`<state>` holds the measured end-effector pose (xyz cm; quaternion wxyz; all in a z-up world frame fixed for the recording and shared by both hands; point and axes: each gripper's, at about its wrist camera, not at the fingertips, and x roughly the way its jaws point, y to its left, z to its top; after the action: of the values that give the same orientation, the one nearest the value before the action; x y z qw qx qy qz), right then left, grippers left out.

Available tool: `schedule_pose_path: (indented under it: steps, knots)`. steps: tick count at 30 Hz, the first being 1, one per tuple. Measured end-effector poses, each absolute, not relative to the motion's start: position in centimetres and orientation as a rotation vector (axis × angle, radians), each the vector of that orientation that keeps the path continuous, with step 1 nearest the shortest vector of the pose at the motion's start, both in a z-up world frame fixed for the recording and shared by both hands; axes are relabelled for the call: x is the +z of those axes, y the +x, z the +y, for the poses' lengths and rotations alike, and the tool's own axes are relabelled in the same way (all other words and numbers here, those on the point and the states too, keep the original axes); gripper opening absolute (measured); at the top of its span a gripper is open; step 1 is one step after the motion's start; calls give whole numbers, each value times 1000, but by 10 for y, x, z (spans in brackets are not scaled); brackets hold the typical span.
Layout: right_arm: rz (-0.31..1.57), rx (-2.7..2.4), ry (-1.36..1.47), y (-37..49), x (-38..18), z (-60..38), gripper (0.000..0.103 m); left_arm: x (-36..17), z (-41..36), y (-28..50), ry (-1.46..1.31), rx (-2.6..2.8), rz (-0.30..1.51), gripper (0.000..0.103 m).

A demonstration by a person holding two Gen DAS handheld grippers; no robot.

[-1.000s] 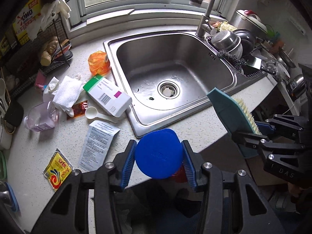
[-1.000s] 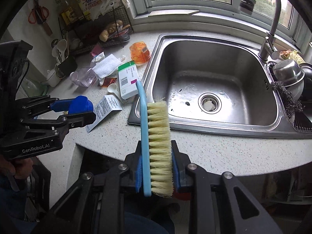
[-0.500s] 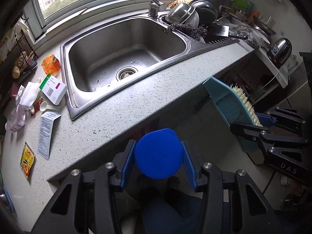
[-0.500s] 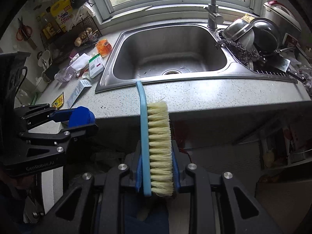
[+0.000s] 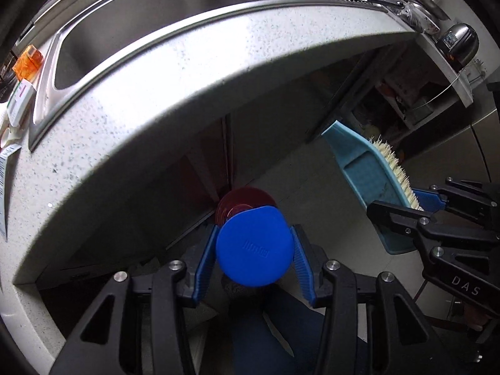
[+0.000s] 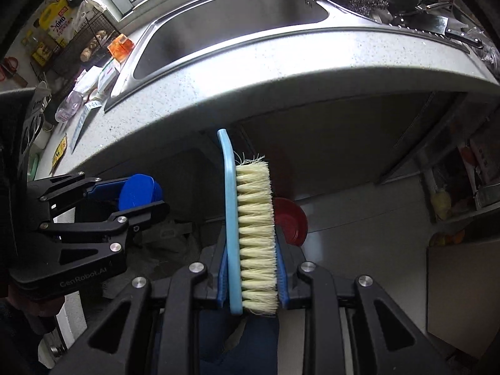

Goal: Collect trash
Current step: 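Carry the blue cap and brush down toward the red bucket with both tools, then open the left tool over the red bucket while the right tool releases the brush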

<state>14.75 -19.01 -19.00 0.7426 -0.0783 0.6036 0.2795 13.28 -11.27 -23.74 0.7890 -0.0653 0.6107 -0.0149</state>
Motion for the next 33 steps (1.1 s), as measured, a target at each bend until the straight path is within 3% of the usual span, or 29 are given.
schedule_pose_path:
  steps: [17, 27, 33]
  knots:
    - [1447, 585, -175, 178, -399, -187, 23, -466, -119, 171, -200, -3, 1421, 44]
    - [1481, 582, -156, 189, -497, -189, 23, -537, -118, 181, -198, -13, 1445, 44]
    - [1500, 587, -157, 193, -523, -188, 23, -555, -119, 187, -166, -44, 1453, 46]
